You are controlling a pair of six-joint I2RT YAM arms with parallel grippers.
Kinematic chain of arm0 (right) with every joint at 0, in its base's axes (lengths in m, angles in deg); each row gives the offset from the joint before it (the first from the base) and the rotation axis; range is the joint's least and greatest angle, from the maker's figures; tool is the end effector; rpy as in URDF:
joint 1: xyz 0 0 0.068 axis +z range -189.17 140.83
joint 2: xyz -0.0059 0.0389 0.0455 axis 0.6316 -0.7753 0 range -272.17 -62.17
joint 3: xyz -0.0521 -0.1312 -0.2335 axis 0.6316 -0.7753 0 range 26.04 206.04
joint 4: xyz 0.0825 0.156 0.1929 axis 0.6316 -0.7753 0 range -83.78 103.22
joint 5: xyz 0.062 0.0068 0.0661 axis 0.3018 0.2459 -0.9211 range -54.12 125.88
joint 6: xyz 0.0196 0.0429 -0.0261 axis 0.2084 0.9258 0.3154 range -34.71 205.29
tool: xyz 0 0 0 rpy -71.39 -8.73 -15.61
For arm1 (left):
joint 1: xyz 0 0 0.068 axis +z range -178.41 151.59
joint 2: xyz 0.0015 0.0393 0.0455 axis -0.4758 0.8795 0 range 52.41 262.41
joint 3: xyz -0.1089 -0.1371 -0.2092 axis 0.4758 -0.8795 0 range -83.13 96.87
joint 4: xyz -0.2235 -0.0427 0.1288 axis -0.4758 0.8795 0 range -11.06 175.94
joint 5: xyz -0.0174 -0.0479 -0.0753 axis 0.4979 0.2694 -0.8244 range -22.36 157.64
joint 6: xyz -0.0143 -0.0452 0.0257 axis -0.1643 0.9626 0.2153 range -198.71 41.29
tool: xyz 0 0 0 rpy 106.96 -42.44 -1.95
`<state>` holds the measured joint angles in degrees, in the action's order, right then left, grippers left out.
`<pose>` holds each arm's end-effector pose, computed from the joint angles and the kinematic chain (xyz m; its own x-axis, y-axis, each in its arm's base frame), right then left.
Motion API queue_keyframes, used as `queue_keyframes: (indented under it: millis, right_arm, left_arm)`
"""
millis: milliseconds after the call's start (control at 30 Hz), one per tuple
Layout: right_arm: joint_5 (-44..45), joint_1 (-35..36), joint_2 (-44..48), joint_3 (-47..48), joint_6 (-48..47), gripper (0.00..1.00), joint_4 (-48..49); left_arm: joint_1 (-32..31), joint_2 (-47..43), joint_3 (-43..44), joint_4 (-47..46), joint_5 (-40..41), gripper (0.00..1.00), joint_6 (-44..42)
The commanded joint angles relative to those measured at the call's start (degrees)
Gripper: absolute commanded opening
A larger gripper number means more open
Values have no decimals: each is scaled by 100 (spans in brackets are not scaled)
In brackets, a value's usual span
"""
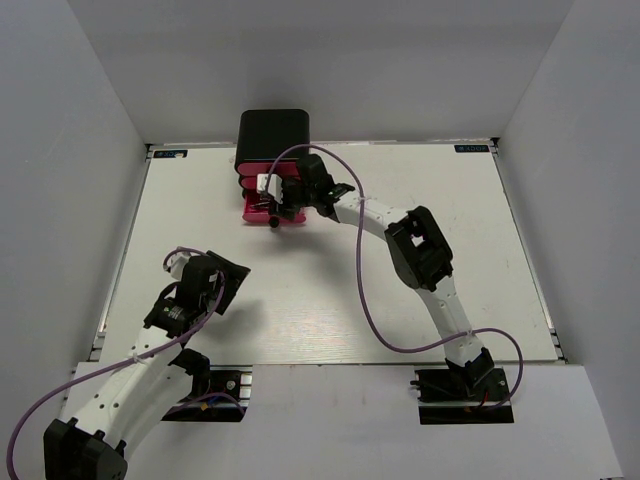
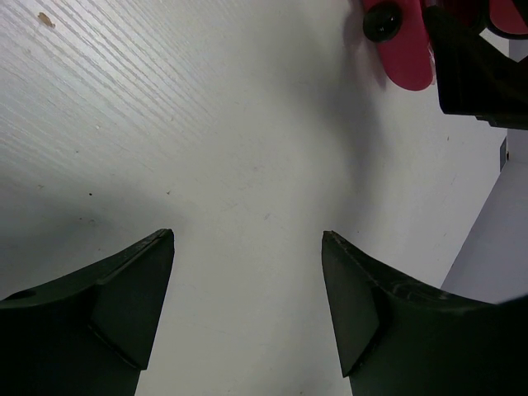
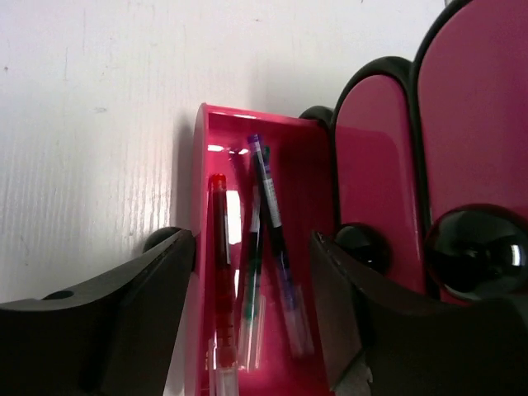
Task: Sort the stationery into containers
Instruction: Place the stationery into the container
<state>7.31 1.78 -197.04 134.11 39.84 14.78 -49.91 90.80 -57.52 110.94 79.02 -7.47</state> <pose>0.4021 0.3715 0.1989 0.4171 -0.4667 -0.7799 -0.8625 0.0673 -0.5015 0.1353 -0.0457 0.2050 -0.4276 -0.8292 -0.3599 -0.5470 0.5543 -0.6273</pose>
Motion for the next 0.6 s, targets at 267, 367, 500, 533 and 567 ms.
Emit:
queue_keyframes:
  millis: [267,367,500,533,567]
  right_arm:
    - [-7,-61,979,-733,221,56,854]
    - [-95,-131,1364,-1041,510,43,951]
    - [-306,-236,1867,-1795,695,22,1100]
    - [-324,-236,2016,-1885,713,19,1118]
    - [-324,-271,2139,-1965,704,16,1118]
  left_arm:
    - [-21,-16,6,-11,5,82,30]
    - [-21,-16,-56,-11,5,82,30]
    - [-21,-69,-161,-115,5,82,30]
    - [-21,-69,-161,-116,5,82,30]
    - [-21,-69,-161,-116,5,82,30]
